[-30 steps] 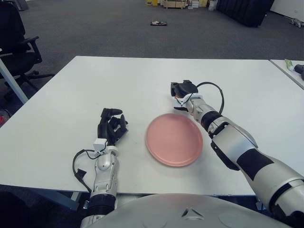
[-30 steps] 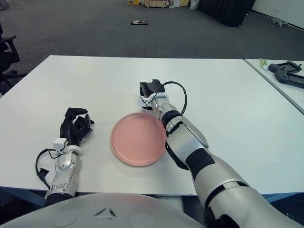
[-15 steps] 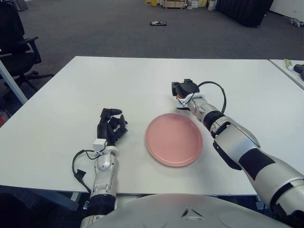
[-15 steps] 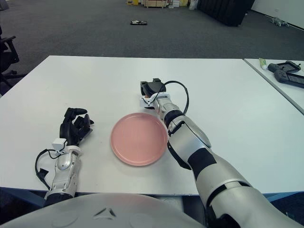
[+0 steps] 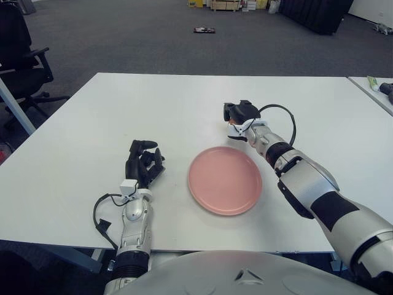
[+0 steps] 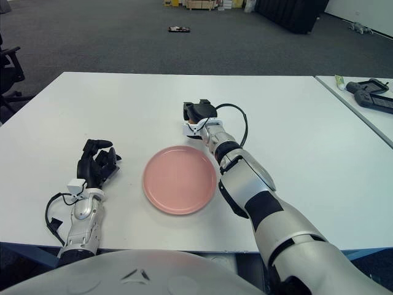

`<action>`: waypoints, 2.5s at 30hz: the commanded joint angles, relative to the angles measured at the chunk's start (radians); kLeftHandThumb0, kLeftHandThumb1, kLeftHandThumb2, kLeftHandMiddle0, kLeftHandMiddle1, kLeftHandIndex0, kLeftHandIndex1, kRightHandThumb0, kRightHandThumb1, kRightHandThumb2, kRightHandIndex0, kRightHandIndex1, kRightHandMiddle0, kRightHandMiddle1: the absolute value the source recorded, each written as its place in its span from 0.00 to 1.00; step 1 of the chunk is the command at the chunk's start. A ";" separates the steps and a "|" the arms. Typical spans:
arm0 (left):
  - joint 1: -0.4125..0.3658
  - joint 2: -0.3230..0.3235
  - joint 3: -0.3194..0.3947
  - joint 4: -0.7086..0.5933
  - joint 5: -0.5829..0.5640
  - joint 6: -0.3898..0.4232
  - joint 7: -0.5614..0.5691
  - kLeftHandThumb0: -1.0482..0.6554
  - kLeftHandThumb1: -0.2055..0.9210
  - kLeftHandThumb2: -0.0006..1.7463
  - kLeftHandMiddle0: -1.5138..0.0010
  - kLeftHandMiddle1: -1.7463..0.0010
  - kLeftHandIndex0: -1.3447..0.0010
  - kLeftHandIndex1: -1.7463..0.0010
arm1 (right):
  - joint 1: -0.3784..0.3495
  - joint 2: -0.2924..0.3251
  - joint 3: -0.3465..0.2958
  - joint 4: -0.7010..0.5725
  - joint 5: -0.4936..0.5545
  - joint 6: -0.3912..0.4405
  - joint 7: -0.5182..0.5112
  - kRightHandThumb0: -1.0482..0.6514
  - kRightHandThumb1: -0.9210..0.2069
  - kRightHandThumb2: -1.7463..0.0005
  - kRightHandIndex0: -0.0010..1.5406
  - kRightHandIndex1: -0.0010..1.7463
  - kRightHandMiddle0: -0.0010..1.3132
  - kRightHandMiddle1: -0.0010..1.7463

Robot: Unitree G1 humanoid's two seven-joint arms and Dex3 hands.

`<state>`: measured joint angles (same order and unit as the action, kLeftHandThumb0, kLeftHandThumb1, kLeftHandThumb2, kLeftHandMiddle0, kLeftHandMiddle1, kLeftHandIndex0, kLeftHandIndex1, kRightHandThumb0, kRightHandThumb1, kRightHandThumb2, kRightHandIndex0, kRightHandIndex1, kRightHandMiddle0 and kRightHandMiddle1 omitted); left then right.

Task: Put the apple into the plate.

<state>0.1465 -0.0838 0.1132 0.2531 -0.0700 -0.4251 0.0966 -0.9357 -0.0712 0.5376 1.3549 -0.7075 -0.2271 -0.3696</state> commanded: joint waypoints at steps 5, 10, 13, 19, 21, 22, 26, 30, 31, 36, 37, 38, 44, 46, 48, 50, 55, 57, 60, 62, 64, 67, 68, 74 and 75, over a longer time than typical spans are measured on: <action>-0.012 0.002 -0.003 0.024 0.007 0.023 -0.003 0.61 0.56 0.64 0.60 0.15 0.70 0.00 | -0.030 -0.048 -0.045 -0.129 0.044 -0.120 -0.033 0.62 0.75 0.11 0.55 0.93 0.42 1.00; -0.022 0.008 -0.003 0.032 0.007 0.030 -0.006 0.61 0.56 0.64 0.60 0.14 0.70 0.00 | 0.060 -0.114 -0.072 -0.373 0.076 -0.202 0.049 0.62 0.75 0.11 0.55 0.93 0.43 1.00; -0.028 0.009 -0.002 0.037 0.002 0.034 -0.009 0.61 0.56 0.65 0.61 0.14 0.70 0.00 | 0.095 -0.135 -0.079 -0.457 0.087 -0.210 0.097 0.62 0.75 0.10 0.55 0.93 0.43 1.00; -0.039 0.010 -0.001 0.050 -0.004 0.035 -0.015 0.61 0.56 0.64 0.60 0.13 0.72 0.00 | 0.197 -0.172 -0.095 -0.642 0.105 -0.216 0.192 0.62 0.76 0.10 0.55 0.94 0.43 1.00; -0.044 0.010 0.000 0.057 -0.006 0.033 -0.018 0.61 0.56 0.64 0.60 0.14 0.72 0.00 | 0.246 -0.187 -0.100 -0.724 0.112 -0.210 0.225 0.62 0.76 0.10 0.55 0.94 0.43 1.00; -0.046 0.010 0.000 0.061 -0.007 0.029 -0.020 0.61 0.56 0.64 0.60 0.14 0.72 0.00 | 0.278 -0.196 -0.100 -0.776 0.114 -0.206 0.244 0.62 0.76 0.09 0.55 0.94 0.43 1.00; -0.054 0.007 0.001 0.072 -0.009 0.019 -0.024 0.61 0.57 0.63 0.60 0.14 0.72 0.00 | 0.354 -0.213 -0.102 -0.921 0.108 -0.175 0.309 0.62 0.76 0.09 0.55 0.94 0.44 1.00; -0.058 0.007 0.001 0.079 -0.006 0.011 -0.028 0.61 0.57 0.63 0.60 0.15 0.72 0.00 | 0.417 -0.227 -0.106 -1.052 0.111 -0.130 0.398 0.62 0.78 0.09 0.56 0.94 0.45 1.00; -0.060 0.008 0.001 0.082 -0.006 0.010 -0.028 0.61 0.57 0.63 0.61 0.14 0.72 0.00 | 0.428 -0.229 -0.107 -1.073 0.113 -0.120 0.417 0.62 0.78 0.08 0.56 0.94 0.45 1.00; -0.068 0.009 0.002 0.096 -0.002 0.001 -0.027 0.61 0.57 0.64 0.61 0.13 0.72 0.00 | 0.482 -0.238 -0.101 -1.135 0.127 -0.096 0.502 0.62 0.79 0.07 0.56 0.95 0.45 1.00; -0.069 0.009 0.001 0.098 -0.002 0.000 -0.028 0.61 0.57 0.64 0.61 0.13 0.72 0.00 | 0.489 -0.239 -0.100 -1.140 0.128 -0.094 0.512 0.62 0.80 0.07 0.56 0.95 0.46 1.00; -0.070 0.009 0.001 0.101 -0.003 -0.002 -0.029 0.61 0.56 0.64 0.61 0.13 0.72 0.00 | 0.495 -0.240 -0.097 -1.139 0.127 -0.094 0.520 0.62 0.80 0.06 0.56 0.96 0.46 1.00; -0.073 0.006 0.003 0.107 -0.007 -0.009 -0.032 0.61 0.56 0.64 0.60 0.15 0.71 0.00 | 0.525 -0.222 -0.067 -1.024 0.102 -0.113 0.504 0.62 0.81 0.05 0.56 0.96 0.47 1.00; -0.074 0.004 0.003 0.107 -0.008 -0.009 -0.032 0.61 0.56 0.64 0.59 0.16 0.70 0.00 | 0.533 -0.214 -0.055 -0.987 0.092 -0.112 0.498 0.62 0.81 0.05 0.56 0.96 0.47 1.00; -0.073 0.002 0.004 0.105 -0.007 -0.007 -0.030 0.61 0.56 0.63 0.59 0.17 0.70 0.00 | 0.545 -0.208 -0.046 -0.978 0.088 -0.099 0.510 0.62 0.81 0.05 0.56 0.96 0.47 1.00; -0.072 0.002 0.005 0.104 -0.006 -0.005 -0.028 0.61 0.56 0.63 0.59 0.17 0.70 0.00 | 0.552 -0.207 -0.041 -0.981 0.088 -0.090 0.521 0.62 0.81 0.05 0.56 0.96 0.47 1.00; -0.071 0.003 0.006 0.101 -0.004 -0.002 -0.028 0.61 0.56 0.63 0.59 0.17 0.70 0.00 | 0.602 -0.207 -0.028 -1.010 0.090 -0.065 0.543 0.62 0.81 0.05 0.56 0.97 0.47 1.00; -0.070 0.003 0.006 0.101 -0.007 -0.002 -0.031 0.61 0.56 0.63 0.59 0.17 0.70 0.00 | 0.626 -0.206 -0.025 -1.020 0.095 -0.053 0.551 0.62 0.81 0.05 0.56 0.97 0.47 1.00; -0.069 0.005 0.007 0.098 -0.010 0.003 -0.034 0.61 0.55 0.64 0.59 0.16 0.70 0.00 | 0.657 -0.191 -0.021 -1.005 0.101 -0.036 0.544 0.62 0.80 0.06 0.56 0.96 0.46 1.00; -0.069 0.006 0.006 0.096 -0.008 0.006 -0.034 0.61 0.55 0.64 0.59 0.16 0.70 0.00 | 0.675 -0.182 -0.019 -0.989 0.100 -0.031 0.527 0.62 0.80 0.06 0.56 0.96 0.46 1.00; -0.070 0.007 0.006 0.096 -0.007 0.007 -0.034 0.61 0.55 0.64 0.59 0.16 0.70 0.00 | 0.682 -0.179 -0.017 -0.984 0.097 -0.030 0.516 0.62 0.80 0.06 0.56 0.95 0.46 1.00; -0.070 0.007 0.005 0.094 -0.007 0.008 -0.034 0.61 0.56 0.64 0.59 0.16 0.70 0.00 | 0.690 -0.178 -0.013 -0.979 0.092 -0.032 0.498 0.62 0.80 0.07 0.56 0.95 0.45 1.00; -0.070 0.006 0.005 0.093 -0.006 0.009 -0.032 0.61 0.56 0.64 0.59 0.17 0.70 0.00 | 0.694 -0.178 -0.011 -0.975 0.088 -0.036 0.488 0.62 0.79 0.07 0.56 0.95 0.45 1.00; -0.068 0.011 0.003 0.084 -0.001 0.026 -0.033 0.61 0.56 0.63 0.60 0.17 0.70 0.00 | 0.718 -0.189 0.006 -0.969 0.047 -0.062 0.416 0.61 0.79 0.06 0.54 0.98 0.45 1.00; -0.068 0.012 0.003 0.084 -0.001 0.028 -0.034 0.61 0.56 0.63 0.60 0.16 0.70 0.00 | 0.720 -0.191 0.008 -0.970 0.042 -0.063 0.410 0.61 0.80 0.05 0.55 0.99 0.46 1.00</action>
<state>0.0761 -0.0773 0.1175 0.3334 -0.0714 -0.4189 0.0687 -0.2794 -0.2484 0.5012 0.3307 -0.6249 -0.3065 0.0273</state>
